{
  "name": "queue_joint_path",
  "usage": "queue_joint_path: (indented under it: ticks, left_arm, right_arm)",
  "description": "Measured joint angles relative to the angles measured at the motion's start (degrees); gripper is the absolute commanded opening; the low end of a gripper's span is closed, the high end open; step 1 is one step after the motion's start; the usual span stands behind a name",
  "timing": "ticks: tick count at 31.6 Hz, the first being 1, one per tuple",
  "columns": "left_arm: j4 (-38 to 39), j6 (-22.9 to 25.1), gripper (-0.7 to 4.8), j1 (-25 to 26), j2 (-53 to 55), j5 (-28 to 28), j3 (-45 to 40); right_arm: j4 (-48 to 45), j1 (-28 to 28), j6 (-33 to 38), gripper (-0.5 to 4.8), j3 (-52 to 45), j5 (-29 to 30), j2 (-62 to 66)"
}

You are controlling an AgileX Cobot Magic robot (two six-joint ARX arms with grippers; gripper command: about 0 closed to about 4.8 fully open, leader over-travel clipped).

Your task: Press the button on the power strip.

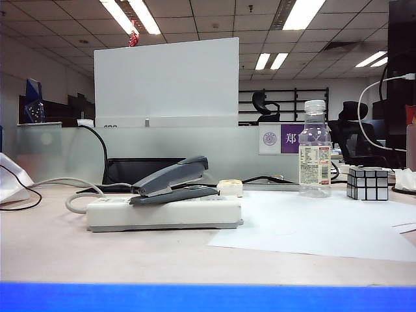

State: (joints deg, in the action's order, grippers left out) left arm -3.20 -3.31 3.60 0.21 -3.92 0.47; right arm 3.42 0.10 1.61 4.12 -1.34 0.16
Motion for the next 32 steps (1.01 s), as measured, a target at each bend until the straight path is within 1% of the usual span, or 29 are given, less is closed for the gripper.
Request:
queue_joint_path:
  ticks: [14,15,18,19,32]
  left_arm:
    - [0.02,-0.09,-0.05,0.00,0.00,0.00,0.00]
    - [0.00,-0.92,-0.05,0.00,-0.02,-0.02,0.00]
    - [0.00,-6.75,-0.05,0.00,0.00,-1.09,0.00]
    - [0.02,-7.30,-0.05,0.00,0.00,-1.27,0.00]
    - [0.00,-7.76,-0.05,0.00,0.00,-1.49,0.00]
  right_arm:
    - [0.59,0.00,0.00,0.00,0.00,0.00,0.00]
    - [0.59,0.00,0.00,0.00,0.00,0.00,0.00]
    - [0.59,0.00,0.00,0.00,0.00,0.00,0.00]
    - [0.59,0.00,0.00,0.00,0.00,0.00,0.00]
    - [0.59,0.00,0.00,0.00,0.00,0.00,0.00]
